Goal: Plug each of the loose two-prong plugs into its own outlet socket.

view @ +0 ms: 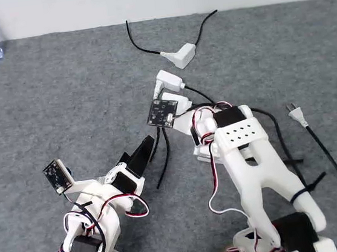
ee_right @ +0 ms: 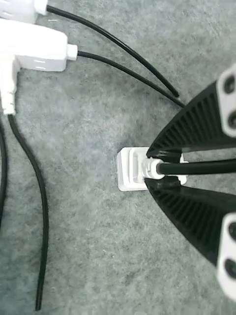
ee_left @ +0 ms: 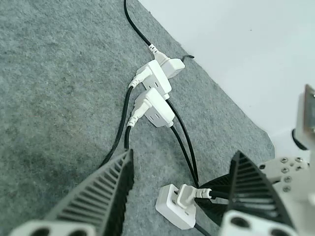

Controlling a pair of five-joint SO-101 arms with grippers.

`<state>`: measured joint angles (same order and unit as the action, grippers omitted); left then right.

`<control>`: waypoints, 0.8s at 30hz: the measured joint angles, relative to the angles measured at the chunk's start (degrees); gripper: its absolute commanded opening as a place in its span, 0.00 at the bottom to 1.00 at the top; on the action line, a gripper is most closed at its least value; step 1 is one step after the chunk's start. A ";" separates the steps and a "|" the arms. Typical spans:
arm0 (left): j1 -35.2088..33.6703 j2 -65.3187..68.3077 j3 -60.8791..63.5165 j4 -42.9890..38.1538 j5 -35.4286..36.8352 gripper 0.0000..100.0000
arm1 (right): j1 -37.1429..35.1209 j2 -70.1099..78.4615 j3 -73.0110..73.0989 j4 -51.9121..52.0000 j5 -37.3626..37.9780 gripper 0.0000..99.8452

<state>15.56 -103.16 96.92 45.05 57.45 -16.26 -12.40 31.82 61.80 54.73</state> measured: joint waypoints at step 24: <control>0.00 0.00 0.00 0.00 0.00 0.30 | 2.90 8.88 -0.70 -5.54 0.35 0.01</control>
<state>15.56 -103.16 96.92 45.05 57.45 -13.36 -3.52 31.12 56.26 55.08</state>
